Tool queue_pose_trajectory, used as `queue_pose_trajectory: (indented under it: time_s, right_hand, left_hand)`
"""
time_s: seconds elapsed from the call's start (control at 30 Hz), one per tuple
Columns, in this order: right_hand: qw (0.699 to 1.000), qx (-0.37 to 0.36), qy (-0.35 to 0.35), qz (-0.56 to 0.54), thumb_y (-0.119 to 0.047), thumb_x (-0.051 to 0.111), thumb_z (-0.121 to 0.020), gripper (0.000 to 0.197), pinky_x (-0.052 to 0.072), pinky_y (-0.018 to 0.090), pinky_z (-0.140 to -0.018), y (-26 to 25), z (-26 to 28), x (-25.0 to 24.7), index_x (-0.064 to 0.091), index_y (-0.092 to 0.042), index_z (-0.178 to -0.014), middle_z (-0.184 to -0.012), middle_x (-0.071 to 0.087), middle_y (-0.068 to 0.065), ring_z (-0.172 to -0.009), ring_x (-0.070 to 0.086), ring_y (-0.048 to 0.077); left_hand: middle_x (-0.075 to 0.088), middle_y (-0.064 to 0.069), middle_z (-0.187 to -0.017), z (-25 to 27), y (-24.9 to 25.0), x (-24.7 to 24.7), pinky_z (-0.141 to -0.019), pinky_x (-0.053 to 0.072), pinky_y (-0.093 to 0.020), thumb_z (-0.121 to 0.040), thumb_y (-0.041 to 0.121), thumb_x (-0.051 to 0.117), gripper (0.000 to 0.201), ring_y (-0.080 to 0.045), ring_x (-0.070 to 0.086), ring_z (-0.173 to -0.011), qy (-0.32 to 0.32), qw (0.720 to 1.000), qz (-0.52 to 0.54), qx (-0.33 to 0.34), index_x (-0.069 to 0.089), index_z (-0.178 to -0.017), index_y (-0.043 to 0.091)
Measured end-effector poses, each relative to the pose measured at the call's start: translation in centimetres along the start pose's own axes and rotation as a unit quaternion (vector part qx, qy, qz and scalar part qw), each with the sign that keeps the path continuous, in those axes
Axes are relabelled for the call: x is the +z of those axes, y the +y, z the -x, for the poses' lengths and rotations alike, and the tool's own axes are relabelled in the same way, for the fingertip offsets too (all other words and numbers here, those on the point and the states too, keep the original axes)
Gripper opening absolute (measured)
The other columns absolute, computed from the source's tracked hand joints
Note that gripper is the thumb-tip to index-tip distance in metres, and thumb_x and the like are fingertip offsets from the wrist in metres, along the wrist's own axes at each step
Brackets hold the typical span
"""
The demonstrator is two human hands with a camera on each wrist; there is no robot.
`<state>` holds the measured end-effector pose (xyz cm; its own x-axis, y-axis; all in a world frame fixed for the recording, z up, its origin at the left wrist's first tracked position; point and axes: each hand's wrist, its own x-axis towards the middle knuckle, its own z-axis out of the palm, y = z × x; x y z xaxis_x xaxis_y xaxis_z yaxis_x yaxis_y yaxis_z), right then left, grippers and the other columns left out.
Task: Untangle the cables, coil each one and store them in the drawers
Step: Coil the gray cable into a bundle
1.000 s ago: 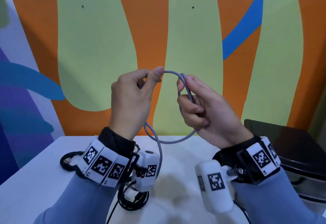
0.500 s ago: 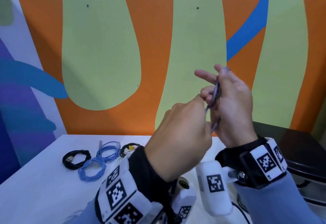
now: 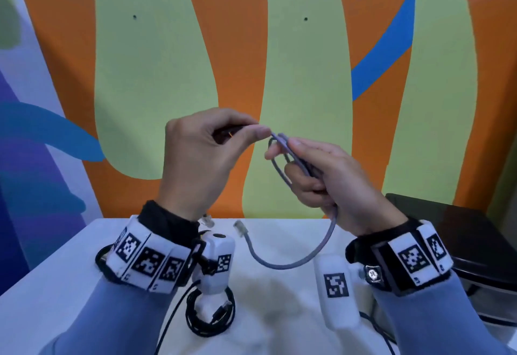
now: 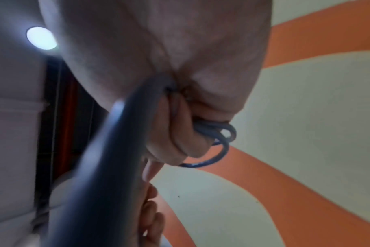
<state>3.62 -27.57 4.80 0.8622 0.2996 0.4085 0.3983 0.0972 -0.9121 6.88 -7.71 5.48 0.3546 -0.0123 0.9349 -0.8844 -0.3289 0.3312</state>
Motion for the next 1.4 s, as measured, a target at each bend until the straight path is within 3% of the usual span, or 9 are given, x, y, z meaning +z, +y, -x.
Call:
queue_pose_trajectory:
  time_s: [0.13, 0.27, 0.4, 0.5, 0.6, 0.87, 1.0, 1.23, 1.4]
  right_hand:
    - [0.990, 0.050, -0.044, -0.120, -0.034, 0.043, -0.105, 0.033, 0.007, 0.020, -0.037, -0.2, 0.3, 0.0, 0.047, -0.018, -0.076, -0.055, 0.017, -0.005, -0.042, 0.008, 0.007]
    - [0.966, 0.084, -0.084, -0.228, -0.036, 0.043, -0.103, 0.035, 0.010, 0.020, -0.036, -0.2, 0.4, 0.1, 0.044, -0.020, -0.072, -0.054, 0.014, -0.006, -0.039, 0.005, 0.009]
    - [0.948, 0.078, -0.120, -0.285, -0.037, 0.040, -0.106, 0.035, 0.010, 0.021, -0.036, 0.2, 0.1, -0.1, 0.045, -0.021, -0.075, -0.052, 0.016, -0.008, -0.035, 0.009, 0.008]
    - [0.939, 0.059, -0.129, -0.314, -0.037, 0.039, -0.107, 0.034, 0.009, 0.021, -0.037, 0.0, 0.1, -0.7, 0.045, -0.022, -0.077, -0.051, 0.017, -0.009, -0.034, 0.010, 0.008]
    - [0.942, 0.046, -0.093, -0.319, -0.037, 0.037, -0.108, 0.035, 0.008, 0.021, -0.036, 0.0, 0.0, -1.0, 0.042, -0.022, -0.077, -0.051, 0.015, -0.009, -0.034, 0.008, 0.008]
    - [0.982, -0.041, 0.144, -0.118, -0.033, 0.044, -0.112, 0.036, 0.021, 0.020, -0.039, 1.3, -1.2, -0.4, 0.060, -0.009, -0.090, -0.060, 0.025, -0.001, -0.040, 0.022, 0.009]
    - [0.974, -0.087, 0.208, 0.000, -0.035, 0.048, -0.111, 0.042, 0.021, 0.026, -0.047, 1.5, -1.2, -0.1, 0.068, -0.001, -0.097, -0.061, 0.026, 0.002, -0.048, 0.025, 0.017]
    - [0.965, -0.069, 0.227, 0.110, -0.040, 0.049, -0.110, 0.046, 0.022, 0.028, -0.049, 0.8, -0.8, -0.8, 0.067, -0.008, -0.083, -0.065, 0.028, 0.011, -0.058, 0.028, 0.026]
    - [0.937, -0.118, 0.253, 0.211, -0.049, 0.043, -0.110, 0.053, 0.024, 0.042, -0.053, 1.0, -0.9, -0.6, 0.060, -0.012, -0.077, -0.061, 0.028, 0.009, -0.055, 0.025, 0.024]
  left_hand:
    - [0.074, -0.004, -0.088, 0.4, -1.9, 0.6, -0.071, 0.052, -0.043, -0.099, 0.021, 0.077, 0.012, -0.026, 0.066, -0.080, -0.007, 0.994, -0.059, 0.096, 0.083, -0.103, 0.011]
    - [0.064, -0.006, -0.097, 0.5, -2.9, 1.4, -0.074, 0.046, -0.040, -0.102, 0.019, 0.073, 0.015, -0.029, 0.055, -0.087, 0.005, 0.979, -0.147, 0.139, 0.083, -0.114, 0.019]
    - [0.073, -0.003, -0.091, 0.8, -2.0, 2.4, -0.074, 0.054, -0.031, -0.101, 0.009, 0.068, 0.020, -0.019, 0.070, -0.080, -0.080, 0.997, 0.010, 0.007, 0.081, -0.115, 0.015]
    - [0.080, -0.014, -0.100, 0.5, -1.0, 2.1, -0.091, 0.060, -0.035, -0.098, -0.001, 0.060, 0.026, -0.024, 0.077, -0.094, -0.135, 0.949, 0.220, -0.182, 0.080, -0.113, 0.007]
    - [0.080, -0.017, -0.102, 0.4, -0.4, 1.5, -0.092, 0.061, -0.035, -0.090, 0.014, 0.075, 0.021, -0.028, 0.076, -0.098, -0.177, 0.925, 0.262, -0.210, 0.081, -0.110, 0.011]
    - [0.071, -0.009, -0.079, 1.4, 0.1, 3.2, -0.066, 0.053, -0.026, -0.076, -0.005, 0.073, 0.020, -0.015, 0.063, -0.070, -0.131, 0.957, 0.194, -0.169, 0.073, -0.093, 0.005]
    - [0.073, -0.002, -0.085, 2.0, 0.5, 3.8, -0.079, 0.060, -0.043, -0.079, -0.005, 0.075, 0.024, -0.022, 0.070, -0.081, -0.091, 0.983, 0.117, -0.106, 0.071, -0.096, 0.013]
    - [0.053, -0.009, -0.096, 2.6, 0.0, 4.6, -0.069, 0.048, -0.040, -0.097, 0.013, 0.079, 0.013, -0.027, 0.054, -0.081, -0.025, 0.980, -0.088, 0.177, 0.084, -0.109, 0.016]
    - [0.063, -0.005, -0.084, 2.7, -0.4, 4.8, -0.073, 0.045, -0.023, -0.090, 0.008, 0.083, 0.012, -0.015, 0.060, -0.075, -0.025, 0.997, 0.068, 0.037, 0.082, -0.102, 0.009]
